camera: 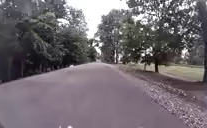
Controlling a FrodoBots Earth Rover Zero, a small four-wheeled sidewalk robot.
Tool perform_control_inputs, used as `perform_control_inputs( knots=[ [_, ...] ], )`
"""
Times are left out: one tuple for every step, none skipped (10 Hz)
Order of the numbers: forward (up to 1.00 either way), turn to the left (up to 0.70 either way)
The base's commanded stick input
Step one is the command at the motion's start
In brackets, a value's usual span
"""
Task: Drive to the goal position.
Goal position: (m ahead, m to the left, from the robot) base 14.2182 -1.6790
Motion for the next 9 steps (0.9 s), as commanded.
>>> perform_control_inputs(
  knots=[
    [1.00,-0.07],
    [1.00,-0.09],
    [1.00,-0.10],
    [1.00,-0.10],
    [1.00,-0.07],
    [1.00,-0.04],
    [1.00,-0.02],
    [1.00,-0.01],
    [1.00,-0.01]
  ],
)
